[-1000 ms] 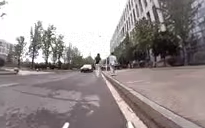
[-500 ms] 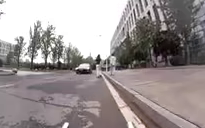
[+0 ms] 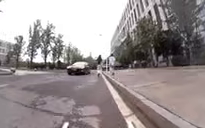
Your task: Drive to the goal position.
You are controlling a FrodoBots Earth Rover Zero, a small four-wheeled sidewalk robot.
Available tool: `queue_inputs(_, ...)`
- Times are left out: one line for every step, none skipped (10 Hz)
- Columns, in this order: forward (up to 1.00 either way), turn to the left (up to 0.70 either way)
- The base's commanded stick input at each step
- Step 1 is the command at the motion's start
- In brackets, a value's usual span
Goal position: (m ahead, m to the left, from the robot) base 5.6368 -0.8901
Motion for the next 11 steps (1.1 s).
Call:
queue_inputs(0.6,0.0)
queue_inputs(0.6,0.0)
queue_inputs(0.6,0.0)
queue_inputs(0.6,0.0)
queue_inputs(0.6,0.0)
queue_inputs(0.6,0.0)
queue_inputs(0.6,0.0)
queue_inputs(0.6,0.0)
queue_inputs(0.6,0.0)
queue_inputs(0.6,0.0)
queue_inputs(0.6,0.0)
